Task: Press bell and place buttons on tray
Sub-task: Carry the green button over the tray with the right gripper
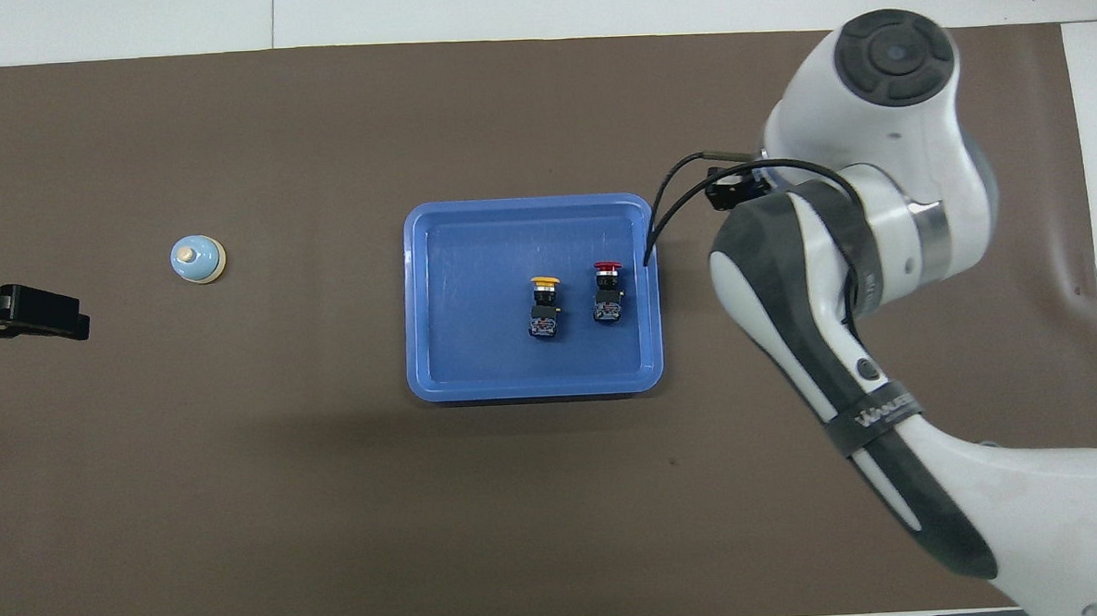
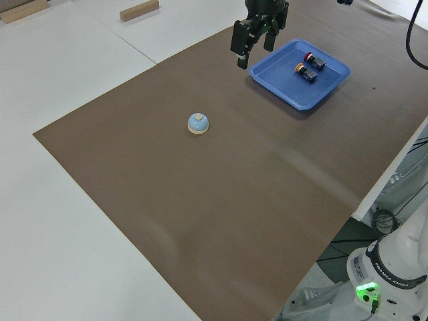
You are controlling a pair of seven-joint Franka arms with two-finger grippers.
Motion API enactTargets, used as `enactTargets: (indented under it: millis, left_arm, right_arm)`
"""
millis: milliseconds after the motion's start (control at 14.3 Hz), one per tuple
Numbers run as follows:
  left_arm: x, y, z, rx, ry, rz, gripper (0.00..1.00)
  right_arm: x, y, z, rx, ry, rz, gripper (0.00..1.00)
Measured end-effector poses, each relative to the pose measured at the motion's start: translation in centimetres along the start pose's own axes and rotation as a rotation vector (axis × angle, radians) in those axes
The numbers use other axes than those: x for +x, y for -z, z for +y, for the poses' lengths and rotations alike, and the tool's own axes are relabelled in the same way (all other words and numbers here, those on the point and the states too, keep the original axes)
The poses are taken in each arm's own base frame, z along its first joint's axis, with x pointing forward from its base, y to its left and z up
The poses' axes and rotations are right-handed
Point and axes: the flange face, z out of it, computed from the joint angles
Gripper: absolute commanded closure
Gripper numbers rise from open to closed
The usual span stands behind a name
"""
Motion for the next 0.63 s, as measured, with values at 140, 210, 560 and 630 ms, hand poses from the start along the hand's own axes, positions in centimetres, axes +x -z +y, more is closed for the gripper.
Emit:
enactTargets:
  millis: [140, 210, 560, 630]
  left_arm:
    - [0.0, 0.0, 0.0, 0.0, 0.0, 0.0, 0.0]
    - [0.0, 0.0, 0.0, 0.0, 0.0, 0.0, 0.0]
    - [0.0, 0.0, 0.0, 0.0, 0.0, 0.0, 0.0]
    - [0.0, 0.0, 0.0, 0.0, 0.0, 0.0, 0.0]
  right_arm:
    - [-2.3, 0.4, -5.1, 0.025, 0.012, -0.004, 1.0]
    - [-3.2, 0.2, -7.4, 0.03, 0.007, -0.011, 1.0]
    - [-7.4, -3.6, -18.0, 0.039, -0.018, -0.027, 1.0]
    - [-8.4, -4.2, -19.5, 0.048, -0.006, -0.028, 1.0]
